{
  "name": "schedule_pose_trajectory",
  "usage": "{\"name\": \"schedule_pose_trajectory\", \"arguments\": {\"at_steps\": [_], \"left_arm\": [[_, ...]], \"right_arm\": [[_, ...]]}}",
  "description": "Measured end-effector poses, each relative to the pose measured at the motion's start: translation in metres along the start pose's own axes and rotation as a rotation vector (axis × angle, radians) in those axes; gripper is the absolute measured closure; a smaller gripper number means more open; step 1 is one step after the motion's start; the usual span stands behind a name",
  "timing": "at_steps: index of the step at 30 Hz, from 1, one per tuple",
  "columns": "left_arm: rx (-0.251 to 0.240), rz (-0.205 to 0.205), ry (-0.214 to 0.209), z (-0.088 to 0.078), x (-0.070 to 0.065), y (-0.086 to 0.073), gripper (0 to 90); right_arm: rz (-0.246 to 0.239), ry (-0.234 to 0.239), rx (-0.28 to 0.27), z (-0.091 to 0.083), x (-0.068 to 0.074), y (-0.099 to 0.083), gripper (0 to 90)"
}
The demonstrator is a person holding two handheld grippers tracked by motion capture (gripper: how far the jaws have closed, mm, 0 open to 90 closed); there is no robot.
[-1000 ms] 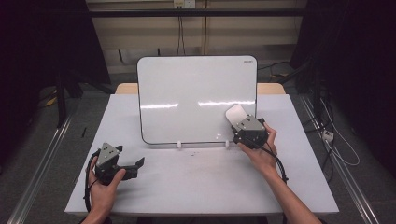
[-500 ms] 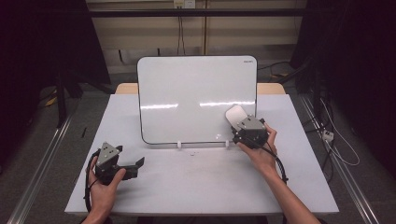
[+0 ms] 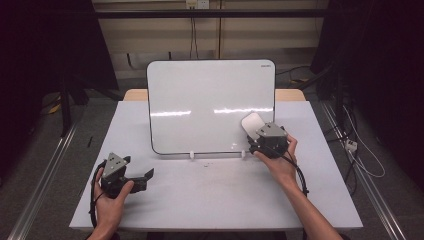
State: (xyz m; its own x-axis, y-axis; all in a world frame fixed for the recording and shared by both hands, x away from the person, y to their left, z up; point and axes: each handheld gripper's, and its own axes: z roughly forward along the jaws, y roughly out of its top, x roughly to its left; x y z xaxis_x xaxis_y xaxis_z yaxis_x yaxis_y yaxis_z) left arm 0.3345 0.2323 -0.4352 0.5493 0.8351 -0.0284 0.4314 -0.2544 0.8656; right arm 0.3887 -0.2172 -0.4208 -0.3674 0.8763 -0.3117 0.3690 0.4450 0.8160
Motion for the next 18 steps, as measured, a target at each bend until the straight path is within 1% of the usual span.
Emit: {"name": "schedule_pose_trajectory", "arguments": {"at_steps": [5, 11, 14, 16, 18], "left_arm": [[-0.002, 0.004, -0.003, -0.0003, -0.0005, -0.0002, 6.4], [-0.008, 0.003, -0.008, -0.0008, 0.0004, -0.0008, 6.4], [-0.005, 0.007, -0.009, -0.0016, -0.0002, -0.0008, 6.4], [-0.003, 0.004, -0.01, -0.0018, -0.0002, -0.0012, 6.4], [-0.007, 0.0, -0.007, -0.0022, -0.0001, -0.0013, 6.4]], "right_arm": [[0.018, 0.02, 0.007, 0.0011, -0.0006, 0.0004, 16.3], [0.036, 0.038, -0.008, -0.0006, -0.0014, 0.0019, 9.4], [0.057, 0.055, -0.014, -0.0016, -0.0022, 0.0025, 6.1], [0.07, 0.06, -0.016, -0.0021, -0.0029, 0.0028, 6.0], [0.09, 0.075, -0.018, -0.0027, -0.0038, 0.003, 5.4]]}}
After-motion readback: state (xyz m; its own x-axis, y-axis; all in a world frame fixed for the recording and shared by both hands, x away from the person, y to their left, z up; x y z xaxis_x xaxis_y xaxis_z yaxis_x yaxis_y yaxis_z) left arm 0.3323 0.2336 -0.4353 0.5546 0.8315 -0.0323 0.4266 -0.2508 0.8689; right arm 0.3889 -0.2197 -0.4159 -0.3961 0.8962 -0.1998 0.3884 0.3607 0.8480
